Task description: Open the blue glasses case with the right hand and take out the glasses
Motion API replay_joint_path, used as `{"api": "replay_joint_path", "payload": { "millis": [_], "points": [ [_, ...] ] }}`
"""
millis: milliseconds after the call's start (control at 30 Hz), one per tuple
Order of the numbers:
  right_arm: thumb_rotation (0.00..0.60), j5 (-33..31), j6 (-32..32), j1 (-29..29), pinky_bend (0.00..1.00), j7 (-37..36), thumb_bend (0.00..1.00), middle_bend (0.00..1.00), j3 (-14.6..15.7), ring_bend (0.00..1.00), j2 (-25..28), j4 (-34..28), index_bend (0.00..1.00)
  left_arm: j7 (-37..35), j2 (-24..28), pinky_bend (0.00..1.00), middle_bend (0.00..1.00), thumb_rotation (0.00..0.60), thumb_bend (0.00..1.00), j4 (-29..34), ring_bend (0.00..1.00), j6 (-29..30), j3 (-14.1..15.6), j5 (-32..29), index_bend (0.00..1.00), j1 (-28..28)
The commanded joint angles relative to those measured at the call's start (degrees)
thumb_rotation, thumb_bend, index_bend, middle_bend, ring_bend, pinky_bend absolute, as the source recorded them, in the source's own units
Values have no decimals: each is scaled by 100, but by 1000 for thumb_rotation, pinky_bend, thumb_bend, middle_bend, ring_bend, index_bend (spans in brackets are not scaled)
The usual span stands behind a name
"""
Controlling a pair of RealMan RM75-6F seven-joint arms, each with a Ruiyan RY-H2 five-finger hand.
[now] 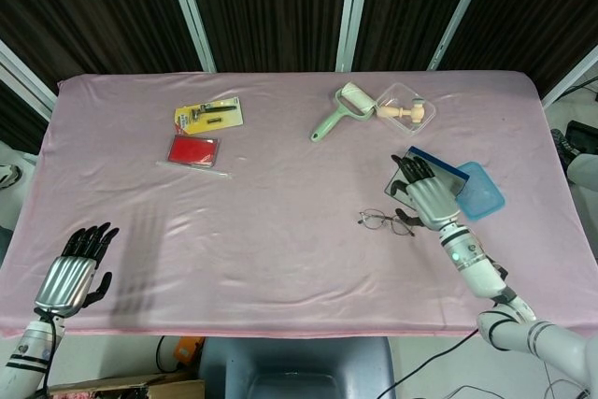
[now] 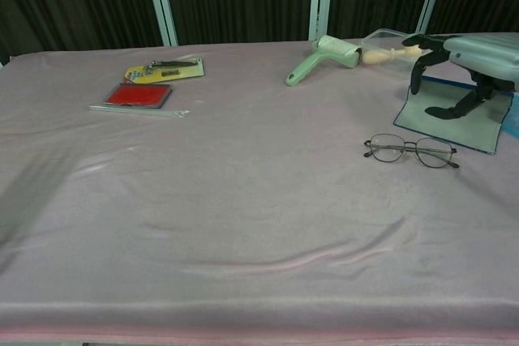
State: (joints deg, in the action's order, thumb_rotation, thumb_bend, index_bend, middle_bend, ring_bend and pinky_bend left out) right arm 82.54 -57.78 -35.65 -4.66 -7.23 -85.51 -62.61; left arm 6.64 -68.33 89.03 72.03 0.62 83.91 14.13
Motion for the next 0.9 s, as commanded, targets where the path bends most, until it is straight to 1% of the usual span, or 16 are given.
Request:
{"api": "replay_joint_path", "payload": {
  "millis": [33, 300, 567, 900],
  "points": [
    [600, -201, 336, 7, 0, 267, 495, 0, 83, 0, 230, -419, 585, -28, 16, 57, 0, 600, 468, 3, 0, 18, 5, 23, 0, -6],
    [600, -351, 464, -30, 0, 525, 506, 0, 110, 0, -65, -78, 599, -81, 36, 57, 0, 600, 469, -3, 0, 15, 4, 36, 0, -2],
    [600, -439, 570, -67, 0, 579, 515, 9, 115, 0, -327, 284, 622, -76, 39, 57, 0, 600, 470, 1, 0, -8, 8, 33, 0, 7],
    [600, -491, 670, -94, 0, 538, 515, 12, 122, 0, -534, 536, 622, -99, 46, 57, 0, 600, 469, -3, 0, 8, 9, 49, 0, 3]
  ]
}}
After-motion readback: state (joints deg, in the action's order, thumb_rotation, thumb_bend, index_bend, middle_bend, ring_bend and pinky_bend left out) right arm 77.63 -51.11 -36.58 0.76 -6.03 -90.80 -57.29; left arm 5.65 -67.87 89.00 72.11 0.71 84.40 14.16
